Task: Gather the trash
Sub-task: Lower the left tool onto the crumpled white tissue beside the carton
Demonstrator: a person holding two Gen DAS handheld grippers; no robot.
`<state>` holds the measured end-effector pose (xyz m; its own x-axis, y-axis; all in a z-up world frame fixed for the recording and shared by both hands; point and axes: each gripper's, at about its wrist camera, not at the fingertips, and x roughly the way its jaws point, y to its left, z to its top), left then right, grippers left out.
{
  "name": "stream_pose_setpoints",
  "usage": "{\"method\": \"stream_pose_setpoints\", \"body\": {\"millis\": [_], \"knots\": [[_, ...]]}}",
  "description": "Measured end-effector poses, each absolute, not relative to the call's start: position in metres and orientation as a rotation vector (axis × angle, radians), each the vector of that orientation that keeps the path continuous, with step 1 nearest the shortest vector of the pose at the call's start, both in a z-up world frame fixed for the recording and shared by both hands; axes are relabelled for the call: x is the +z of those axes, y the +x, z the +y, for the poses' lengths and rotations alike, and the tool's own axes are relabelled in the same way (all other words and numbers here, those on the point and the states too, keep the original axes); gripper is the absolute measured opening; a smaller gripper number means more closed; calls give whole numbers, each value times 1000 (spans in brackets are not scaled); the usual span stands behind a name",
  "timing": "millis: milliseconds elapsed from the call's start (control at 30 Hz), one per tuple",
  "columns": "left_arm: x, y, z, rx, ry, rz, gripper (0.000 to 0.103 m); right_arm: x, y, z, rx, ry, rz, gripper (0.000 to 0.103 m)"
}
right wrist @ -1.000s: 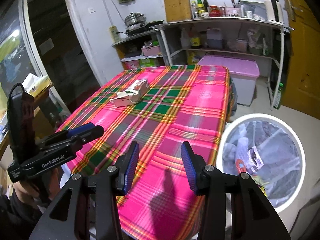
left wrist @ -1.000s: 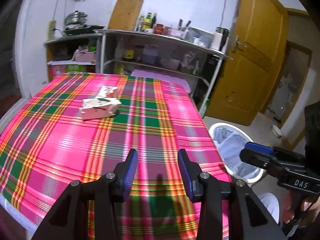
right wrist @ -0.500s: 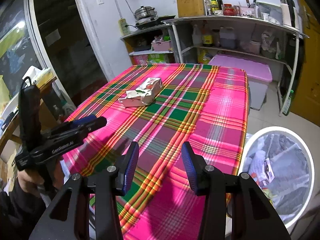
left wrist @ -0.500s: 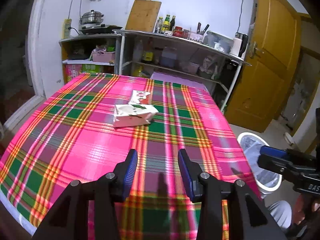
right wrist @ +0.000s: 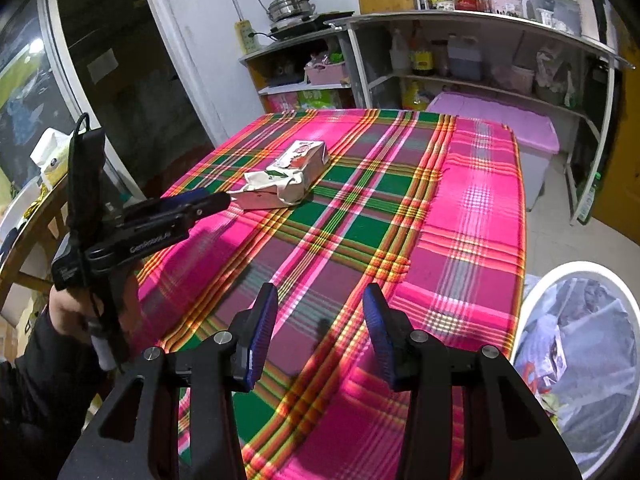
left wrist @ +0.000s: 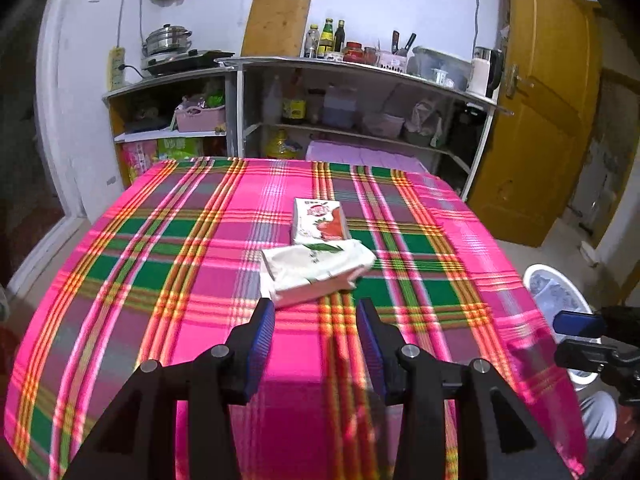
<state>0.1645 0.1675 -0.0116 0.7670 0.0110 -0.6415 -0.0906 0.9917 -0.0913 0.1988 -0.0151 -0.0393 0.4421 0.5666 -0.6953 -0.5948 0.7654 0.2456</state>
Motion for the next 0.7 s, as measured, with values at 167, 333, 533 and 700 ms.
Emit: {"method": "stream_pose_setpoints", "body": {"millis": [167, 333, 533, 700], "knots": [[-17, 190, 166, 9, -31, 708, 42, -44, 209, -9, 722, -26, 865, 45], [-27, 212, 163, -18, 34, 749, 42, -46, 217, -9, 718, -19, 878, 45], [-32, 219, 157, -46, 86, 763, 38, -47, 222, -10, 710, -10, 886, 45], [-38, 218, 151, -75, 124, 785, 32, -47, 223, -10, 708, -3, 886, 45]]}}
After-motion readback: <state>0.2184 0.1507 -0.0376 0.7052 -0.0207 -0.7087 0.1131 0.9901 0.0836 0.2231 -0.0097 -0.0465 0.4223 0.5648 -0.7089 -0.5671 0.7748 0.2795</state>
